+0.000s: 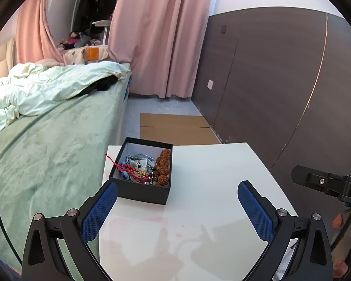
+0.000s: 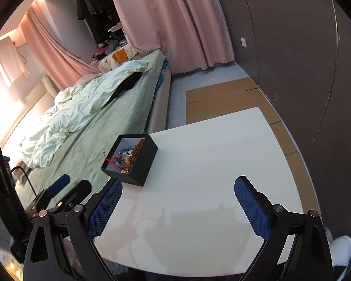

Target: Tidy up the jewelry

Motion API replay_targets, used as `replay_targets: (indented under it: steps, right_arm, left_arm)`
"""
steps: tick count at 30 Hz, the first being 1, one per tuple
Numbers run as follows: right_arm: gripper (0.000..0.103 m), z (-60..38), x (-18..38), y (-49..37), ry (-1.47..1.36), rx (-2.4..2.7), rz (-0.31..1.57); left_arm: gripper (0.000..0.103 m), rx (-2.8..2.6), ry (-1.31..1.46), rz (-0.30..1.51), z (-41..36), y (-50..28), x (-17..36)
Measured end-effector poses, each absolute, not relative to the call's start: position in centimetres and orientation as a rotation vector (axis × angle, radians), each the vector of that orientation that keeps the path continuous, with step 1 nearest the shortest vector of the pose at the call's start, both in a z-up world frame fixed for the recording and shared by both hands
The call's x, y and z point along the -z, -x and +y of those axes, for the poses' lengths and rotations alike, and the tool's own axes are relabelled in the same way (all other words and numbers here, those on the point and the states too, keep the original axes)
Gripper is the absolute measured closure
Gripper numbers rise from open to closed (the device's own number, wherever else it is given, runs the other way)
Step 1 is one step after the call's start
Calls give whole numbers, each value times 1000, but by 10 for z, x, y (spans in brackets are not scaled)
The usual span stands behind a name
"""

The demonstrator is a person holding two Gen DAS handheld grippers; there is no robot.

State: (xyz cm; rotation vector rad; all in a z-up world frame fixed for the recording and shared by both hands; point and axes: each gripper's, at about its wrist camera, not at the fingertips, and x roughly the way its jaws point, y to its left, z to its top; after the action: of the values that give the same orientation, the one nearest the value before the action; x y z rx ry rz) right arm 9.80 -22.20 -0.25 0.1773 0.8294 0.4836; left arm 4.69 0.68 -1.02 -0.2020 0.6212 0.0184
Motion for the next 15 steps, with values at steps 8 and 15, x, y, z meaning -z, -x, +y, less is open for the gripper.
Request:
replay_targets:
  steps: [8,15]
  right_arm:
    - [6,-229,4,-93,-183,-474,834]
    - [6,-225,1,-88,-147,-451,828]
  left_arm:
    - [1,-9,233,634,7,-43,12]
    - [1,-15,240,628,9,-40,11]
